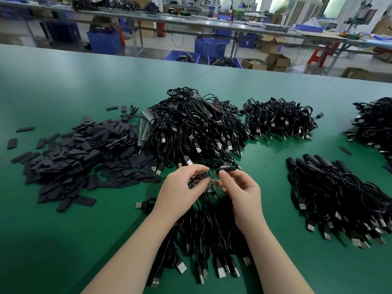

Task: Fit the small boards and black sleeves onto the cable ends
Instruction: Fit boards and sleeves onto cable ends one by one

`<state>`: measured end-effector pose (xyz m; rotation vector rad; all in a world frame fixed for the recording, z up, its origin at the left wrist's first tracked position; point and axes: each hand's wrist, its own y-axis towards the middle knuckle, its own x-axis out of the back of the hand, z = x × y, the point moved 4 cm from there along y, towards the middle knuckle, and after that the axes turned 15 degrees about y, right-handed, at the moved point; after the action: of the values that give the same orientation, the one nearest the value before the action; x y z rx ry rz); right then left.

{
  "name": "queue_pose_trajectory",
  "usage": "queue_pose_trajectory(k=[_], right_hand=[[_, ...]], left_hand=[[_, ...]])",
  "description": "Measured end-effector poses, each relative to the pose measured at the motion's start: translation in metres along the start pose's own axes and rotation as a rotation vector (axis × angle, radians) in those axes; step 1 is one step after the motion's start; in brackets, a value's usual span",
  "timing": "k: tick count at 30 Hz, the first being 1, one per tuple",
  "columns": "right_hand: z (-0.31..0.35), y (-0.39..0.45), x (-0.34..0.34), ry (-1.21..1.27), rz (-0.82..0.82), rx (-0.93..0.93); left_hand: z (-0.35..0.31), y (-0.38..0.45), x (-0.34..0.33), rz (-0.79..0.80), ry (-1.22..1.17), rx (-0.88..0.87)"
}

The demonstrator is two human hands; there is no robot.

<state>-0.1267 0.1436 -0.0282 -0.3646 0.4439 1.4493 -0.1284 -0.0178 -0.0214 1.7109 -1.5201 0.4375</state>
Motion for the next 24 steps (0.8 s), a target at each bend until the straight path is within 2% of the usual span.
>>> queue_pose_trajectory(k=[7, 24], right_hand=[[0.0012, -0.0026, -0.0058, -0.11, 0.087, 0.071], [0.0102, -0.002, -0.0085, -0.253, 0.169, 0.17]], left_hand=[[-0.0004, 0.001, 0.0005, 0.001, 0.005, -0.019], [-0.0013, -0.0012, 0.0002, 0.029, 0.013, -0.064]])
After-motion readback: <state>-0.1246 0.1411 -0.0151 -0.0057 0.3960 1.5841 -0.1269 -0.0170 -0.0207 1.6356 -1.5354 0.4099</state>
